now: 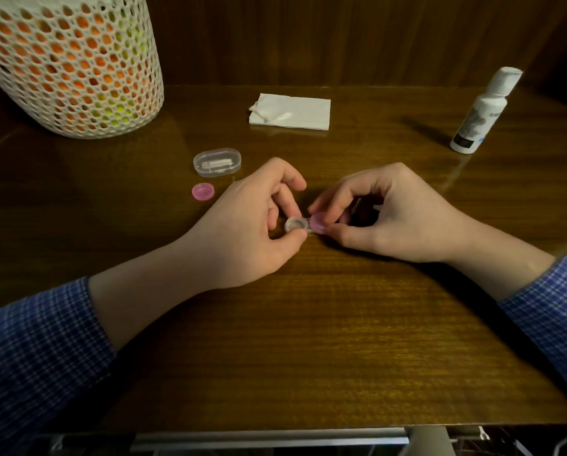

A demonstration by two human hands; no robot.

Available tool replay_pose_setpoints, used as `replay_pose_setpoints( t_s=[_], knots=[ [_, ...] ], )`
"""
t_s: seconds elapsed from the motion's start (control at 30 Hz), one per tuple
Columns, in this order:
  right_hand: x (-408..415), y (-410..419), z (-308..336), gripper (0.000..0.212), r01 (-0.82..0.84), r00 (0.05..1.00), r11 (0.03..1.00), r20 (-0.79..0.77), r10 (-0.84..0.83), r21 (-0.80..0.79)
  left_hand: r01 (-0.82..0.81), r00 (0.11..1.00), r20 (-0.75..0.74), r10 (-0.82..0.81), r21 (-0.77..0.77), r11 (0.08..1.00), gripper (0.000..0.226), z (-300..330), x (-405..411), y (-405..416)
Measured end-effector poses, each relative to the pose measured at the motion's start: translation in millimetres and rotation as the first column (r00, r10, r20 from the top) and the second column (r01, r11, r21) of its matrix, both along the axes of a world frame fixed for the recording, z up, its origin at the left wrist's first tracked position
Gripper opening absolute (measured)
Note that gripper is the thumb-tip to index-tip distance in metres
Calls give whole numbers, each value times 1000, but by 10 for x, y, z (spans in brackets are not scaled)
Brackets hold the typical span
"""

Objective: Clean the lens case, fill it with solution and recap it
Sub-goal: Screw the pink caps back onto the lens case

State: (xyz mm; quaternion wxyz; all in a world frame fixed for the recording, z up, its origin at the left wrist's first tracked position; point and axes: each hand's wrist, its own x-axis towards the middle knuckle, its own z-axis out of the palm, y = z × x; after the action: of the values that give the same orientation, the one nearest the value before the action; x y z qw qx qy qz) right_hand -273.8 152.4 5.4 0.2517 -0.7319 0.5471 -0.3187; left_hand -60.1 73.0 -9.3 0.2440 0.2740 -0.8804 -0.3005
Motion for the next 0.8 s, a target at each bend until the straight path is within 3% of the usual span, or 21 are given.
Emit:
replay_pose_setpoints(
  t_s=[0.23, 0.5, 0.8],
  knots=[
    [34, -11, -15, 14, 43, 998, 998, -53, -46, -52, 1, 1000, 3, -1, -7, 1000, 48, 2, 8, -4],
    [11, -2, 5, 7, 0, 1000, 1000, -25, 0, 3, -6, 1000, 11, 6, 20, 1000, 49, 18, 8, -2],
    [51, -15, 5, 10, 26, 998, 998, -60, -29, -51, 1, 1000, 10, -2, 15, 1000, 47, 30, 4, 3]
  ],
)
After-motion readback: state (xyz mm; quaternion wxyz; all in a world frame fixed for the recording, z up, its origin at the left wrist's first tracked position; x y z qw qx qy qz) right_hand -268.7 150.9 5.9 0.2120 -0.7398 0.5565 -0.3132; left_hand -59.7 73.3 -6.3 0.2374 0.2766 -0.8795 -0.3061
